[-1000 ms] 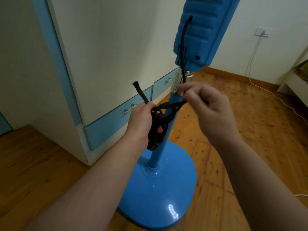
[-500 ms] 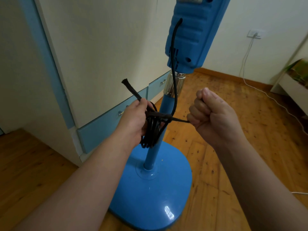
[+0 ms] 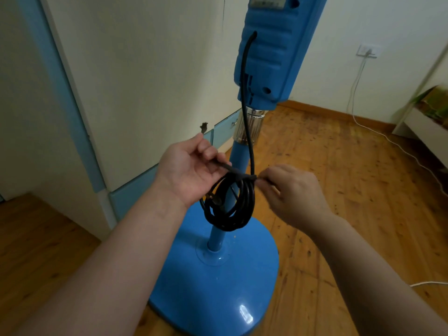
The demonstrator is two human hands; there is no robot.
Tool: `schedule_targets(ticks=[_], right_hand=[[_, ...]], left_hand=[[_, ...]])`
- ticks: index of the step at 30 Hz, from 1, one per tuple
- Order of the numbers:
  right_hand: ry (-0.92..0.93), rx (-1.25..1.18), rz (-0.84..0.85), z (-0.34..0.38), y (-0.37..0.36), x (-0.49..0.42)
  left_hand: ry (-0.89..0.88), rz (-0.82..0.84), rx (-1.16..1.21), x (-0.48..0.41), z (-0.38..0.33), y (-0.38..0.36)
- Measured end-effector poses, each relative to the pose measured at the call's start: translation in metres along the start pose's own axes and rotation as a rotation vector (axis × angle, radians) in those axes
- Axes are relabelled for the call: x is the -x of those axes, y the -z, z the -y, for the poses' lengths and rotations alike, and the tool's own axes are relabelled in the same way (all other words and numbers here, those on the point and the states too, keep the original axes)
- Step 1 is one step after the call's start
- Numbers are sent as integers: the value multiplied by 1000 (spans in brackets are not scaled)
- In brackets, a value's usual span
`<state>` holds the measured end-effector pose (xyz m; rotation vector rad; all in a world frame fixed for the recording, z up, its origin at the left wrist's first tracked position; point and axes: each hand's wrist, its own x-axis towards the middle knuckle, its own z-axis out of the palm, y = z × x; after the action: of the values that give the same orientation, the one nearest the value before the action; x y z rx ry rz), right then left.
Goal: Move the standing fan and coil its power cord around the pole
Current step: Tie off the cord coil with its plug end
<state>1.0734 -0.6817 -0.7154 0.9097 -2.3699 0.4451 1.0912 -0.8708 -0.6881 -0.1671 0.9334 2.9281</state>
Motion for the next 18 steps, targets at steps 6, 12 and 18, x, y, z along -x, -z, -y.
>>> schedule_targets(ticks=[6, 12, 18], right_hand=[[86, 16, -89, 2, 1, 0], [318, 121, -155, -7, 5, -3], [320, 53, -69, -16, -1, -7]], left_hand=[[-51, -92, -79, 1, -3, -11], [11, -225, -365, 2, -12, -19], [44, -394, -354, 3, -10, -15]])
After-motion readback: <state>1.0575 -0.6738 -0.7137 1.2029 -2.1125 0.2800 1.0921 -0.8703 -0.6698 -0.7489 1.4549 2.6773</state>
